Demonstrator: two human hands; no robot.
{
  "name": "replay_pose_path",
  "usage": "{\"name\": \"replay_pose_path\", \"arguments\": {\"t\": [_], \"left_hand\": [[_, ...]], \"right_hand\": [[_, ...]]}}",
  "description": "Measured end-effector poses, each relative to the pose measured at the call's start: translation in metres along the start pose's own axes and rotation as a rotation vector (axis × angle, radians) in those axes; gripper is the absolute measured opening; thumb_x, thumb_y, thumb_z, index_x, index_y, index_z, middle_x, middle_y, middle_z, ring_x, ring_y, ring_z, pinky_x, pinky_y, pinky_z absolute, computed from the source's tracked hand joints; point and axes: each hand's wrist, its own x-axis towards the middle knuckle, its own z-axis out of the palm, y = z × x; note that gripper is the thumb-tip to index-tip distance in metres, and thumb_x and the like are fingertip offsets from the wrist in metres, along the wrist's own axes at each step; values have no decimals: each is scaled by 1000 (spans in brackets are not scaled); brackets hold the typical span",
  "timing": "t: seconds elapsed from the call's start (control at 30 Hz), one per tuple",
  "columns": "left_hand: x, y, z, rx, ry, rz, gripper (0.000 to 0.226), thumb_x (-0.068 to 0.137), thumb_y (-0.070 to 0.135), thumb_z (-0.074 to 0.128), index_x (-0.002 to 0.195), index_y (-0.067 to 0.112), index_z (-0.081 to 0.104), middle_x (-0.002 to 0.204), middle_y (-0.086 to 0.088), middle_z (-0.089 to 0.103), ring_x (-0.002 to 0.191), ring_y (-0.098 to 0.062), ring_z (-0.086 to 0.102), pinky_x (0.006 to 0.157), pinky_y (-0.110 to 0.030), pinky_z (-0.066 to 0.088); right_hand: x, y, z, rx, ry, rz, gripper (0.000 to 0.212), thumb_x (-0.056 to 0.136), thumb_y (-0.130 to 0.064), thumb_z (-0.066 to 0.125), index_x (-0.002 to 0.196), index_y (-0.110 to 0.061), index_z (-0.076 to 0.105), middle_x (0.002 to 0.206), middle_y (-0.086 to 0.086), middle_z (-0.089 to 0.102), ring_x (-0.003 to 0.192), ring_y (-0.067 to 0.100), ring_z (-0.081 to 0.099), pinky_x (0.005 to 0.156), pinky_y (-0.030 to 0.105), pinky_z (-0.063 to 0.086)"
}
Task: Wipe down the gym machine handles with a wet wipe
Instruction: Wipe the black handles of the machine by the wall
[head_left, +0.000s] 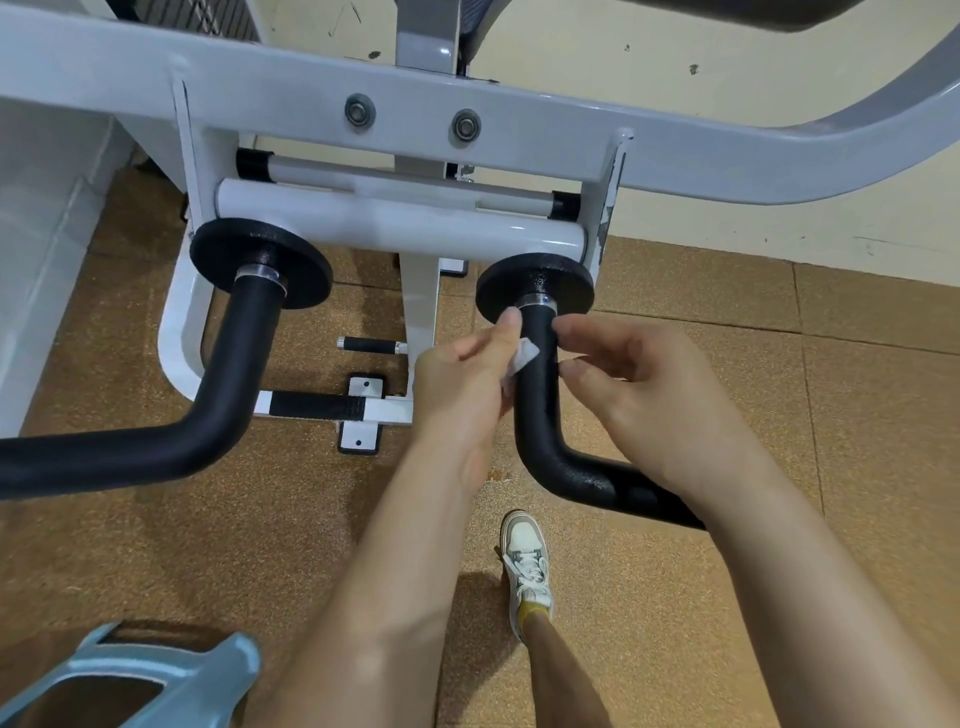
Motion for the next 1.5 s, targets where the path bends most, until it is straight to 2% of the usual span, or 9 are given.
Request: {"name": "replay_pose_path", "arguments": {"t": [0.2, 0.3, 0.4, 0.53, 0.7, 0.87, 1.07, 1.2, 1.5], "left_hand": [[-20, -11, -4, 276, -48, 286, 27, 99, 29, 48, 94, 23, 74, 96, -2, 73, 94, -7, 65, 87, -25, 49], [-21, -11, -9, 211, 2, 323, 19, 94, 16, 58, 108, 21, 71, 99, 13, 71, 95, 7, 63, 83, -13, 47], [-8, -5, -3, -4, 53, 209, 18, 86, 9, 67, 101, 19, 72, 100, 0, 74, 84, -4, 69, 78, -20, 53], [0, -3, 2, -153, 75, 67, 13, 82, 16, 71, 95, 15, 73, 94, -4, 74, 82, -14, 67, 81, -28, 54], [-22, -20, -20, 23, -26, 114, 28, 80, 46, 66, 97, 26, 76, 103, -1, 74, 106, -20, 66, 100, -43, 46], [-9, -8, -19, -60, -64, 152, 28, 88, 4, 62, 93, 28, 74, 101, 8, 73, 98, -5, 66, 84, -22, 52], [-27, -30, -16, -186, 25, 110, 17, 85, 9, 67, 97, 18, 75, 104, 0, 74, 104, -14, 67, 90, -30, 52], [-30, -33, -19, -137, 7, 151, 17, 86, 15, 67, 102, 15, 73, 101, 1, 75, 100, -12, 68, 86, -26, 53], [-58, -46, -17, -186, 35, 156, 18, 89, 16, 65, 103, 24, 71, 96, 16, 74, 100, 6, 64, 83, -13, 48]], "right_hand": [[1, 10, -2, 19, -61, -27, 45, 83, -13, 72, 126, -20, 62, 112, -11, 68, 93, -3, 66, 93, 29, 52], [8, 7, 0, -6, 32, -61, 36, 90, -11, 62, 124, -24, 63, 112, -13, 66, 94, -7, 61, 87, 11, 46], [14, 1, 5, -103, 55, -103, 36, 92, -12, 57, 126, -23, 61, 121, -12, 61, 101, -4, 58, 84, 3, 38], [1, -5, 0, -174, 35, -138, 36, 92, -13, 58, 126, -24, 61, 120, -15, 59, 110, 2, 55, 96, 19, 40], [-42, 0, 8, -380, 10, -281, 46, 78, -15, 75, 121, -25, 64, 105, -20, 54, 72, -5, 48, 70, 10, 39], [-63, 9, 31, -422, 165, -320, 38, 75, -1, 76, 110, -15, 70, 105, -8, 63, 80, -5, 48, 79, 3, 38], [-75, 13, 50, -491, 363, -353, 33, 76, 6, 73, 106, -7, 72, 104, 4, 69, 83, 23, 60, 81, 15, 36], [-79, 20, 57, -413, 439, -358, 27, 82, 5, 66, 107, -5, 70, 106, 5, 68, 93, 17, 57, 90, 8, 33], [-104, 26, 73, 101, 558, -202, 29, 82, 8, 53, 99, -6, 71, 95, 3, 66, 94, 10, 61, 84, 23, 48]]}}
